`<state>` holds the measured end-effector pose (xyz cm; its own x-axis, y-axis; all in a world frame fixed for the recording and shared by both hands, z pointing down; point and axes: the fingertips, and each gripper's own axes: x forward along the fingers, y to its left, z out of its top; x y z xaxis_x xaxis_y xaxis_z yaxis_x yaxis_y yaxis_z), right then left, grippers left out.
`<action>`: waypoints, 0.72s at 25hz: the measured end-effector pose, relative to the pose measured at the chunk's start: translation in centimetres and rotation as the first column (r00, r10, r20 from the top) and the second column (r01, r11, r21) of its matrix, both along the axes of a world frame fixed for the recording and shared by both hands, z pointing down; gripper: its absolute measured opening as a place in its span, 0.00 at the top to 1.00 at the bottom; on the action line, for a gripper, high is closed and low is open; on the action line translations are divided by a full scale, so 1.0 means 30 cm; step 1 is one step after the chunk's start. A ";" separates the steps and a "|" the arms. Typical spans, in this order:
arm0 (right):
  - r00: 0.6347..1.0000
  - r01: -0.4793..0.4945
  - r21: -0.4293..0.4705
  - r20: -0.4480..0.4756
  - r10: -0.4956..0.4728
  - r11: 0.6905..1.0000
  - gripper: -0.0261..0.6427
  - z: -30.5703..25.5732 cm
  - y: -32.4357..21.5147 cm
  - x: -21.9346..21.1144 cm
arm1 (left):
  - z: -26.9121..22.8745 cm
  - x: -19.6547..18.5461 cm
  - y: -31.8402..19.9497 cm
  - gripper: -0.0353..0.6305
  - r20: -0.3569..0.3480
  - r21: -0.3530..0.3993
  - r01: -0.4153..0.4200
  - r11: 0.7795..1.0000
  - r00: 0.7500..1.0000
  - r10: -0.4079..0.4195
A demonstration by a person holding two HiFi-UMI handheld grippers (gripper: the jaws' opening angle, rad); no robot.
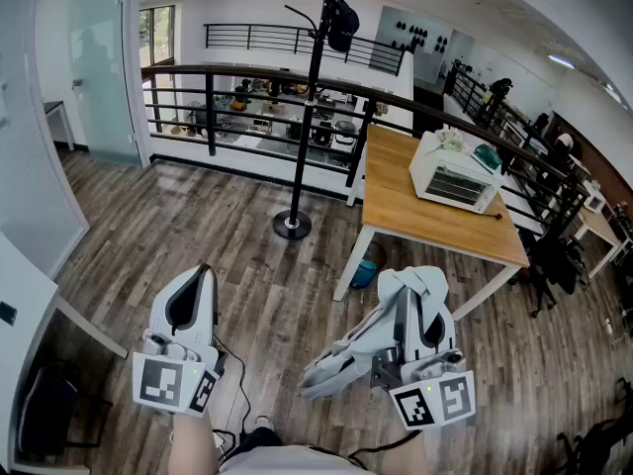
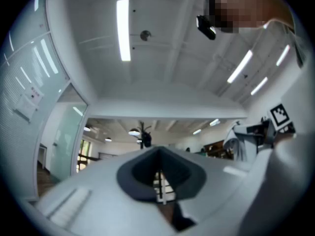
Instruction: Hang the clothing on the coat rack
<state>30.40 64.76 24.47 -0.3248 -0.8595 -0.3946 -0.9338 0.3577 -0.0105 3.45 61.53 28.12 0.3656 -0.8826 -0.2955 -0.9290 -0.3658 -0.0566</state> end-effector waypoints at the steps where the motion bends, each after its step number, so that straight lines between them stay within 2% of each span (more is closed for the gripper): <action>1: 1.000 -0.001 0.000 0.001 0.001 1.000 0.95 -0.002 -0.004 -0.005 | -0.002 -0.004 -0.004 0.94 0.000 0.001 -0.001 1.000 1.000 0.001; 18: 0.999 -0.036 -0.011 0.027 0.036 0.999 0.95 -0.001 -0.102 -0.067 | -0.011 -0.094 -0.116 0.94 -0.004 0.011 -0.015 1.000 1.000 0.015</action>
